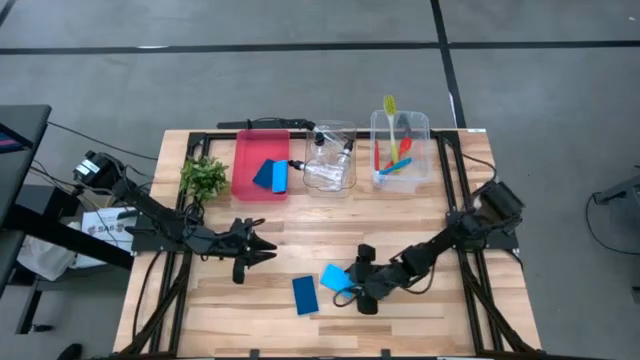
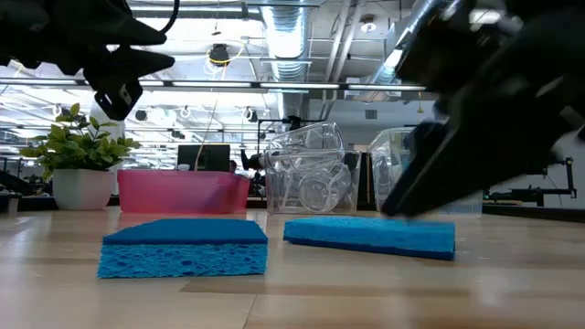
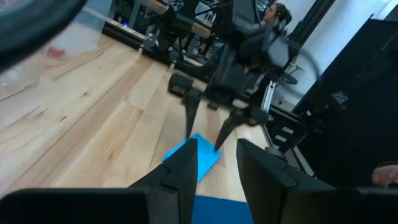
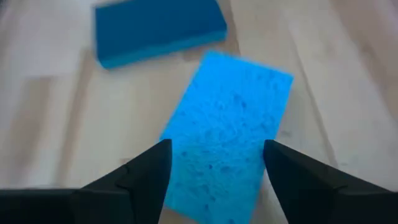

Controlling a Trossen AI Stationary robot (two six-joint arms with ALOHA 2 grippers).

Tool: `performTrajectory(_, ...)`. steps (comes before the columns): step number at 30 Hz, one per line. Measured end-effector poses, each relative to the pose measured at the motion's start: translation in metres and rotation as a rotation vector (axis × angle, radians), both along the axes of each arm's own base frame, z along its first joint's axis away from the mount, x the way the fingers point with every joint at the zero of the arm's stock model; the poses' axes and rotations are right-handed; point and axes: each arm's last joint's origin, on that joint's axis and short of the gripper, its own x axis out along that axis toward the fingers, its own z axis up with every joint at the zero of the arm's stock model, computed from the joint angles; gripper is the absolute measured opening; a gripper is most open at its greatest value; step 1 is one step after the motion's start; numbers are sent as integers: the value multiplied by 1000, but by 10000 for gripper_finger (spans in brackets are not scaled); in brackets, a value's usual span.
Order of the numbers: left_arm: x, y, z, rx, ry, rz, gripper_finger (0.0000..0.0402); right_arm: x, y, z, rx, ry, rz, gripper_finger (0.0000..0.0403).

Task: Pick & Place Kitchen Sink Supplies
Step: Put the blue sponge into the pink bin

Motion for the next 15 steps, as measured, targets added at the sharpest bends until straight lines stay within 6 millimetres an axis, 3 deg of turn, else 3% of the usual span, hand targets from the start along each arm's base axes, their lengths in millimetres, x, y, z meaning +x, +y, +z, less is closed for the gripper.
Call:
performTrajectory(9,1,-1,3,-39,-9,3,112,31,-16,-35,-14,145,-96,225)
performTrajectory(12,1,-1,3,-43,-15,3,112,36,-21,-45,-6,182,-99,181)
performTrajectory(15,1,-1,4,-46,-19,3,112,38,-25,-50,-5,204,-109,110)
